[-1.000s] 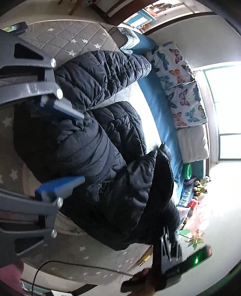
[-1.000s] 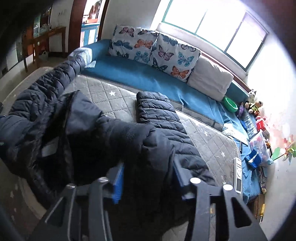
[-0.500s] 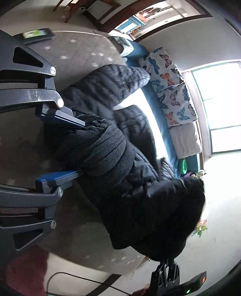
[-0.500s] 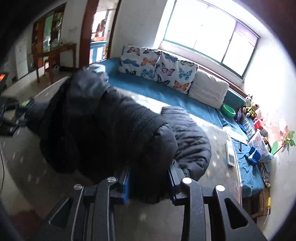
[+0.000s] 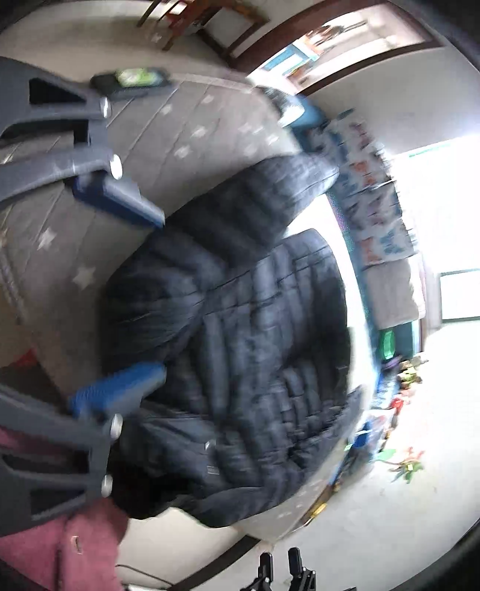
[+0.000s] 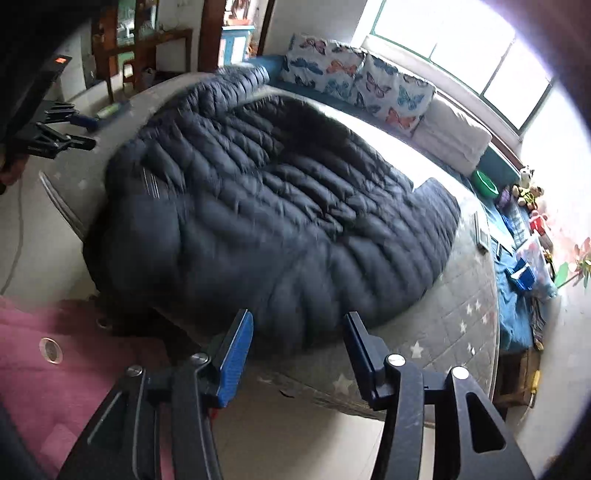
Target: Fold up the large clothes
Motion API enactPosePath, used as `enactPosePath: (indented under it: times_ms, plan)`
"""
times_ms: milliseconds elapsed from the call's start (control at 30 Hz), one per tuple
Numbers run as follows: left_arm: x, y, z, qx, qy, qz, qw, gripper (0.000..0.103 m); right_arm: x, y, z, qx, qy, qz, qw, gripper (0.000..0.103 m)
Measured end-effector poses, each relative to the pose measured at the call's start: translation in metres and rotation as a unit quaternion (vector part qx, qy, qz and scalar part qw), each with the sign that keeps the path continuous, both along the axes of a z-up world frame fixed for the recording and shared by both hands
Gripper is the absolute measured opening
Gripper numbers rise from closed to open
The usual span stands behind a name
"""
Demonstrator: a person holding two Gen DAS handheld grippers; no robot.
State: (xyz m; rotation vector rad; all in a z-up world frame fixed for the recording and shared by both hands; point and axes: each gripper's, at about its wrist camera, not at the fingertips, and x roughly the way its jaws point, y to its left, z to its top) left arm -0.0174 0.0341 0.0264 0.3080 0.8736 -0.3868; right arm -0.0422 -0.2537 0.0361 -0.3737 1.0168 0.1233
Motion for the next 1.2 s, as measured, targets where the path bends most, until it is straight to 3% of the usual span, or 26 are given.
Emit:
enactPosePath:
  times_ms: [67,100,200,300,467,700,833,933,1067,1200]
  plan:
    - [0.009,-0.010,0.019,-0.004,-0.025,-0.007,0.9996,0.091,0.015,-0.006,0.021,0.020,-0.023,-0.007,1.000,0.074]
    - [0.014,-0.016,0.025,-0.010,-0.035,-0.012,0.9993,0.090,0.016,-0.007,0.022,0.027,-0.030,-0.009,0.999,0.076]
    - [0.044,-0.039,0.036,-0.019,-0.041,-0.027,0.9986,0.091,0.048,-0.019,0.027,0.047,-0.057,-0.027,0.997,0.077]
    - [0.085,-0.063,0.034,-0.013,-0.027,-0.029,0.9991,0.091,0.083,-0.028,0.006,0.068,-0.056,-0.035,0.996,0.077]
    - [0.156,-0.087,0.013,-0.017,0.017,-0.022,0.9995,0.090,0.166,-0.048,-0.050,0.067,0.004,-0.054,0.996,0.077]
    - [0.252,-0.079,-0.019,-0.049,0.079,0.029,0.9952,0.090,0.215,-0.089,-0.114,0.049,0.069,-0.106,0.991,0.077]
    - [0.291,-0.070,-0.038,-0.062,0.102,0.043,0.9919,0.090,0.211,-0.125,-0.139,-0.043,0.102,-0.175,0.978,0.077]
    - [0.321,-0.066,-0.055,-0.078,0.129,0.052,0.9872,0.090,0.198,-0.153,-0.132,0.001,0.112,-0.221,0.969,0.077]
    - [0.360,-0.064,-0.080,-0.085,0.157,0.072,0.9814,0.090,0.206,-0.149,-0.104,0.038,0.054,-0.192,0.979,0.079]
    - [0.394,-0.056,-0.101,-0.086,0.171,0.100,0.9764,0.090,0.233,-0.151,-0.114,0.110,0.066,-0.180,0.975,0.079]
